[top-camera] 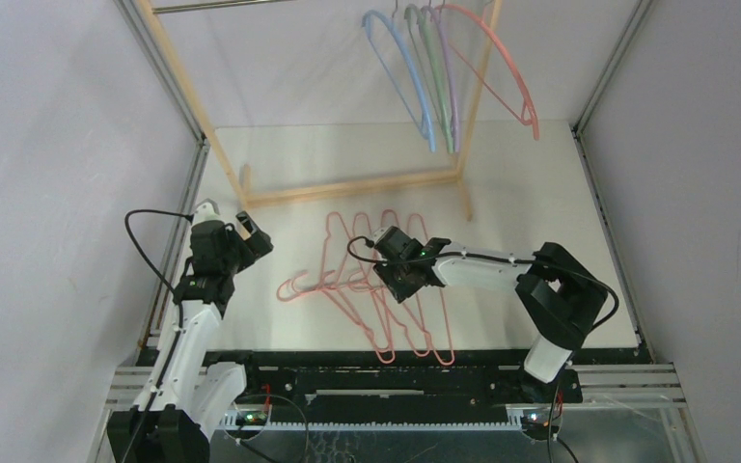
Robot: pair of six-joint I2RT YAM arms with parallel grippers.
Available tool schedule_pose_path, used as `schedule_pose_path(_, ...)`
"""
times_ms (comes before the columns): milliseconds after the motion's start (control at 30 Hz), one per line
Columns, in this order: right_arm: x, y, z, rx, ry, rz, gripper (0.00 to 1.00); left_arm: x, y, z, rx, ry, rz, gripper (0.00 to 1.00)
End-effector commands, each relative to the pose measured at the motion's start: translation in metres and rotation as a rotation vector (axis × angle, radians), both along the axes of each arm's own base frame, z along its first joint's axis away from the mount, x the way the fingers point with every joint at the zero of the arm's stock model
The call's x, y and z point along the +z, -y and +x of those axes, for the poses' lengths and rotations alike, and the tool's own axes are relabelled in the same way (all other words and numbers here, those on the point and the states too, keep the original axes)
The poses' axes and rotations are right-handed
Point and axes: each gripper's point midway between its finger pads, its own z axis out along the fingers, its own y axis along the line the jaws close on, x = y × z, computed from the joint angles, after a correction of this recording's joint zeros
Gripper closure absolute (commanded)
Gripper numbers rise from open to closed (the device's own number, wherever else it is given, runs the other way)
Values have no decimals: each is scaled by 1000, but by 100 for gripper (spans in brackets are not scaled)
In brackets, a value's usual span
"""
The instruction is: Organize the hangers
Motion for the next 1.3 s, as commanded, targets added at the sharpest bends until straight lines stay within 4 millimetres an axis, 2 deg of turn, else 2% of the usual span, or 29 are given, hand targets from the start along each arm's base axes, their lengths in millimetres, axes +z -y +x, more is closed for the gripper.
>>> schedule_pose_path(0, 8, -23, 10, 18, 13, 73, 54, 20, -2, 5, 1, 57, 8, 1)
schedule_pose_path(200, -3, -25, 12, 4, -6, 62, 55, 18, -2, 5, 2, 55, 3, 1)
schedule_pose_path(267, -6, -24, 12, 0, -25, 65, 65, 18, -1, 5, 0, 55, 1, 1)
schedule_pose_path(400, -8, -27, 8, 17, -82, 86, 98, 24, -2, 3, -2, 69, 10, 1)
schedule_pose_path(533, 3, -32, 4, 40, -92, 126, 100, 32, 1, 0, -18, 93, 7, 1)
schedule_pose_path(667, 34, -38, 7, 54, -72, 187, 100, 41, 7, 1, -52, 114, -9, 1)
schedule_pose_path(900, 106, -53, 14, 44, -59, 368, 100, 58, 13, -2, -80, 161, -23, 0)
schedule_pose_path(967, 130, -62, 21, 11, -68, 456, 100, 64, 17, -3, -101, 181, -30, 1)
schedule_pose_path(1133, 171, -84, 56, -128, -46, 627, 100, 78, 34, -8, -179, 239, -78, 1)
schedule_pose_path(1267, 201, -114, 91, -189, 17, 729, 100, 96, 60, -13, -301, 319, -166, 4)
